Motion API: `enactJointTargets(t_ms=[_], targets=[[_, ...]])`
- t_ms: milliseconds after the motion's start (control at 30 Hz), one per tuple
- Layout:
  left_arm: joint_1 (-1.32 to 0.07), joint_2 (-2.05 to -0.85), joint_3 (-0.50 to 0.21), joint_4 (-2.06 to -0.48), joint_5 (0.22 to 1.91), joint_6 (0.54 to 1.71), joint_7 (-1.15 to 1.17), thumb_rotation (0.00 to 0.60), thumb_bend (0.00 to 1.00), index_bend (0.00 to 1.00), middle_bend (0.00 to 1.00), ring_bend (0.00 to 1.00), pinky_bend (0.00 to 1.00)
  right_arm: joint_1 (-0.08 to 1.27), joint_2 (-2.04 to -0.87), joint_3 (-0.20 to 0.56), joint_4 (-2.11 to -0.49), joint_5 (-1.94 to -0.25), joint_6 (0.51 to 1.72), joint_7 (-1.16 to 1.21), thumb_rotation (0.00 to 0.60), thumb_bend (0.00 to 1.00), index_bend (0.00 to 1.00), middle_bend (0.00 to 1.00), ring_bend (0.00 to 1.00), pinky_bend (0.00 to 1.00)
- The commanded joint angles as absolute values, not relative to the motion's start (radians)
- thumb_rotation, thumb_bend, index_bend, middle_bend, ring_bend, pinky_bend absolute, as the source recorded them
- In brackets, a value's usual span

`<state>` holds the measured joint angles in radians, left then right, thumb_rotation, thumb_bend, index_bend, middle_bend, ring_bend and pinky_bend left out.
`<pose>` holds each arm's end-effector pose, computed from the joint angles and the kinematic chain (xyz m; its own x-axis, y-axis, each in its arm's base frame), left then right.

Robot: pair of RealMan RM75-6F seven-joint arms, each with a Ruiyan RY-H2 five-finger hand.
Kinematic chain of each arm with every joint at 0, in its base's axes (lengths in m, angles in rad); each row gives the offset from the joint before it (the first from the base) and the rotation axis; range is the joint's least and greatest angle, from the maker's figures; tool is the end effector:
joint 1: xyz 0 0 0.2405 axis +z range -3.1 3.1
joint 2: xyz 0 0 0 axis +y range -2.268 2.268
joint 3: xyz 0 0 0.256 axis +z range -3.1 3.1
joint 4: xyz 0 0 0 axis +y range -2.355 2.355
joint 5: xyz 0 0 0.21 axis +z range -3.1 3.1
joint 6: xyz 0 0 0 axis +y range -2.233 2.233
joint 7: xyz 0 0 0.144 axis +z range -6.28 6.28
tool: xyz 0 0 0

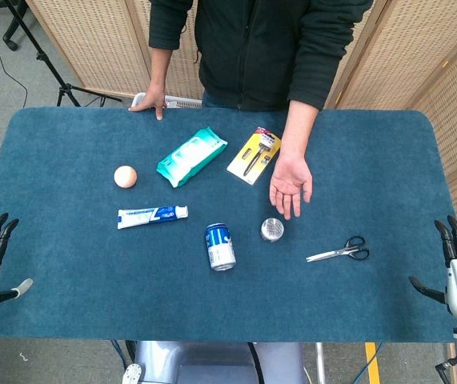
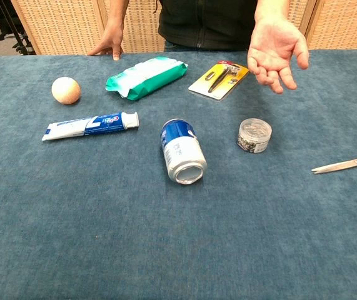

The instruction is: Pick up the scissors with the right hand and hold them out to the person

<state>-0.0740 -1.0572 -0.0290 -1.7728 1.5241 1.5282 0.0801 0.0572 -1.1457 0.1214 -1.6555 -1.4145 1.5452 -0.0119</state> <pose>-0.2817 0.1711 0.1663 0.3802 -0.0108 0.9248 0.9244 -0.0288 -0.3804 -0.3078 -0.1851 0.1693 0.3335 0.1130 0.9360 -0.9415 0.0918 0.3243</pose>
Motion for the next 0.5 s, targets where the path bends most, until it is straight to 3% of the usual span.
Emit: enactJointTargets(t_ms=[33, 300, 500], targets=[[-0.073, -1.057, -0.029, -1.769, 1.526, 1.528, 0.076, 0.6, 0.0, 0.0, 0.0, 0.0, 0.0, 0.058, -1.145, 0.118, -1.656, -1.415, 1.537, -0.016, 0.6, 0.0, 0.0, 0.0, 0.0, 0.0], [-0.073, -1.059, -0.034, -1.764, 1.52, 1.528, 0.077, 0.6, 0.0, 0.0, 0.0, 0.0, 0.0, 0.068, -1.146, 0.113, -1.64, -1.422, 1.512, -0.025, 0.6, 0.0, 0.02, 0.0, 0.0, 0.0], [-0.079, -1.064, -0.04, -1.76, 1.515, 1.522, 0.082, 0.6, 0.0, 0.0, 0.0, 0.0, 0.0, 0.145, -1.15, 0.105, -1.536, -1.497, 1.413, 0.079, 0.6, 0.1, 0.23, 0.0, 0.0, 0.0]])
